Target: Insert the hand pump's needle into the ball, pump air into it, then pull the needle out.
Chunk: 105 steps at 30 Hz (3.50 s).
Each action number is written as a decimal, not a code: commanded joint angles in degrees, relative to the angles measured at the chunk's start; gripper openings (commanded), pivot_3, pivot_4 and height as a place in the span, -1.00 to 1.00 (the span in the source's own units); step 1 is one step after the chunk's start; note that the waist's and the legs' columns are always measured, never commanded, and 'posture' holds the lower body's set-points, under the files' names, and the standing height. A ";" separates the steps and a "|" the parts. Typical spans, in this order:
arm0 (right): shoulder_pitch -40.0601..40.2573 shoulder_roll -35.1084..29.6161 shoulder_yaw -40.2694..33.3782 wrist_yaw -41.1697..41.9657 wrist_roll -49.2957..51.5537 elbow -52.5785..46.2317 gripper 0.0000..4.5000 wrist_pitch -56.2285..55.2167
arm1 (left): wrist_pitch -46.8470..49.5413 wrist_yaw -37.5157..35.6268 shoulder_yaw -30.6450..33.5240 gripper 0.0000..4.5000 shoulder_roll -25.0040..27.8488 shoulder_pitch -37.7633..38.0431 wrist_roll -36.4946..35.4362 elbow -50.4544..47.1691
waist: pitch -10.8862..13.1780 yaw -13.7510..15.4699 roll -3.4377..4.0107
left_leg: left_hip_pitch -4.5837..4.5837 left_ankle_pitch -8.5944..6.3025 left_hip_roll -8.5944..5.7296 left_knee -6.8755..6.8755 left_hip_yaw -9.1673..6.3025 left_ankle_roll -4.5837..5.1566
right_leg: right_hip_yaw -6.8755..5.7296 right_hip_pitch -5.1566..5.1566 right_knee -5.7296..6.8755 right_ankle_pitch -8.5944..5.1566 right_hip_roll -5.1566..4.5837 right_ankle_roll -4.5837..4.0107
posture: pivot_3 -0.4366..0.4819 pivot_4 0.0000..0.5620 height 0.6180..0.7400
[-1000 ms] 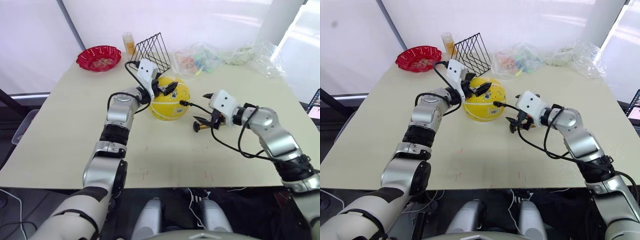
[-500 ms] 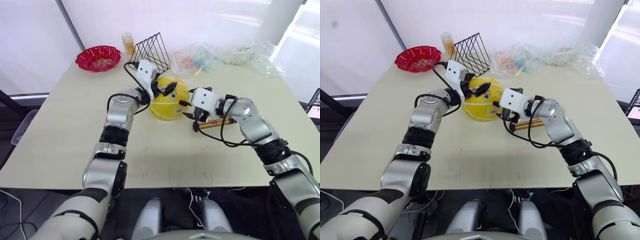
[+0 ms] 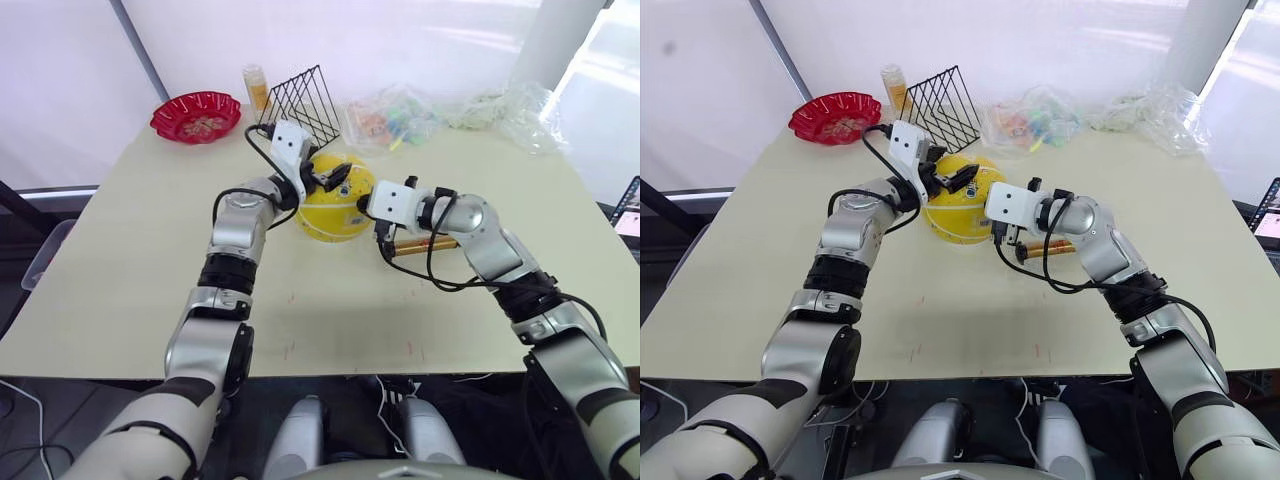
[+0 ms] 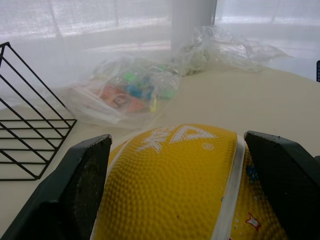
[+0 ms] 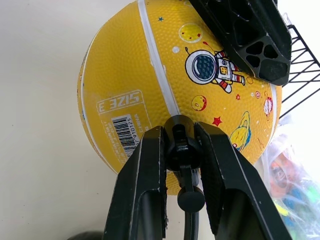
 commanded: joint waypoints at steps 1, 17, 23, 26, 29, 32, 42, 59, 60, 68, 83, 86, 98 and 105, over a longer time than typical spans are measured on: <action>-0.41 -0.42 -1.20 0.27 -0.05 -2.14 -0.84 -1.16 | 1.02 0.28 -1.65 1.00 -0.15 2.92 1.68 1.57 | 0.00 -0.02 0.00 | 0.00 0.00 0.00 0.00 0.00 0.00 | 0.00 0.00 0.00 0.00 0.00 0.00 | -0.05 -0.47 0.95; 1.33 -4.71 -3.33 4.96 1.86 -10.53 -0.84 3.59 | -12.09 4.16 -5.04 1.00 -0.09 5.17 7.36 17.26 | -0.07 1.48 0.07 | 0.02 -0.01 -0.08 0.00 0.01 0.01 | 0.02 0.04 -0.03 0.00 -0.06 0.00 | -0.05 -0.47 0.95; 2.37 -6.29 -3.85 5.16 2.30 -13.71 -0.84 5.86 | -14.38 4.66 -5.45 1.00 -0.56 4.67 7.42 20.75 | -0.33 1.56 0.11 | 0.04 -0.01 -0.10 0.00 0.00 0.01 | 0.00 0.07 -0.05 -0.01 -0.07 0.01 | -0.05 -0.47 0.95; 3.32 -6.77 -4.01 5.29 2.33 -14.75 -0.84 6.16 | -14.80 4.25 -5.62 1.00 -0.68 4.79 7.20 20.76 | -0.71 1.03 0.15 | 0.32 -0.01 -0.09 -0.06 0.01 0.02 | 0.02 0.30 -0.07 -0.13 -0.06 0.21 | -0.05 -0.47 0.95; 4.14 -6.73 -4.32 4.89 2.37 -14.48 -0.84 5.93 | -15.18 3.56 -5.57 1.00 -0.81 4.84 6.88 20.65 | -1.02 0.38 0.18 | 0.92 -0.02 -0.04 -0.33 0.02 0.02 | 0.02 0.83 -0.17 -0.20 -0.05 0.28 | -0.05 -0.47 0.95; 5.61 -6.77 -4.22 3.74 1.84 -12.79 -0.84 4.30 | -16.60 2.14 -4.95 1.00 -1.18 4.73 5.76 19.35 | -1.13 0.19 0.25 | 0.92 -0.02 -0.03 -0.33 0.01 0.01 | 0.02 0.83 -0.17 -0.20 -0.04 0.28 | -0.05 -0.47 0.95; 10.56 -6.21 -4.97 -2.23 0.41 -6.97 -0.84 -1.74 | -18.92 -2.41 -1.17 1.00 -2.01 2.86 1.33 12.88 | -1.10 0.24 0.21 | 0.73 -0.02 -0.04 -0.33 0.01 0.01 | 0.02 0.68 -0.20 -0.19 -0.05 0.27 | -0.05 -0.47 0.95; 16.04 -4.47 -8.21 -8.31 2.14 -7.28 -0.84 -4.89 | -14.21 -10.38 3.34 1.00 1.79 0.05 -5.75 -1.74 | -0.40 -0.19 -0.10 | -0.24 0.01 -0.05 -0.41 0.07 -0.03 | 0.12 -0.32 -0.25 -0.01 -0.03 0.00 | -0.05 -0.47 0.95; 16.42 -4.40 -8.38 -8.42 2.37 -7.21 -0.84 -4.95 | -13.62 -11.19 3.62 1.00 2.44 0.32 -6.45 -3.21 | -0.34 -0.19 -0.11 | -0.25 0.01 -0.04 -0.43 0.08 -0.03 | 0.14 -0.36 -0.25 -0.02 -0.02 0.00 | -0.05 -0.47 0.95; 18.27 -3.41 -9.89 -9.67 3.54 -5.78 -0.84 -5.28 | -6.25 -21.04 3.96 1.00 8.82 8.01 -13.60 -17.97 | -0.10 -0.14 -0.18 | -0.25 0.01 -0.02 -0.60 0.22 -0.03 | 0.29 -0.41 -0.39 -0.02 -0.02 -0.01 | -0.05 -0.47 0.95; 19.68 -1.25 -13.98 -10.75 8.02 -3.11 -0.31 -5.00 | 7.11 -36.67 10.27 1.00 27.22 36.24 -27.86 -42.73 | -0.03 -0.45 -0.16 | -0.08 -0.01 0.13 -0.86 0.64 0.01 | 0.64 -0.55 -0.36 -0.02 0.02 -0.03 | -0.05 -0.47 0.95; 19.42 -1.13 -14.30 -10.45 8.85 -2.71 0.42 -5.10 | 6.51 -37.49 12.43 1.00 28.83 40.93 -28.36 -43.92 | 0.00 -0.17 -0.14 | -0.07 -0.01 0.14 -0.86 0.63 0.01 | 0.62 -0.56 -0.36 -0.02 0.03 -0.03 | -0.05 -0.47 0.95; 24.71 -3.01 -19.60 -5.61 18.10 -13.66 0.97 0.59 | 2.00 -35.33 17.82 1.00 28.83 50.47 -26.69 -44.21 | 0.03 -0.06 -0.10 | -0.04 -0.01 0.19 -0.87 0.71 0.01 | 0.67 -0.57 -0.35 -0.02 0.04 -0.04 | -0.05 -0.47 0.95; 38.87 -6.27 -27.91 -3.44 27.94 -27.68 0.97 7.46 | 0.77 -31.56 19.43 1.00 26.80 54.18 -26.51 -43.70 | 0.03 0.04 -0.10 | -0.08 -0.03 0.19 -0.92 0.75 0.04 | 0.69 -0.58 -0.43 -0.02 0.02 -0.05 | -0.05 -0.47 0.95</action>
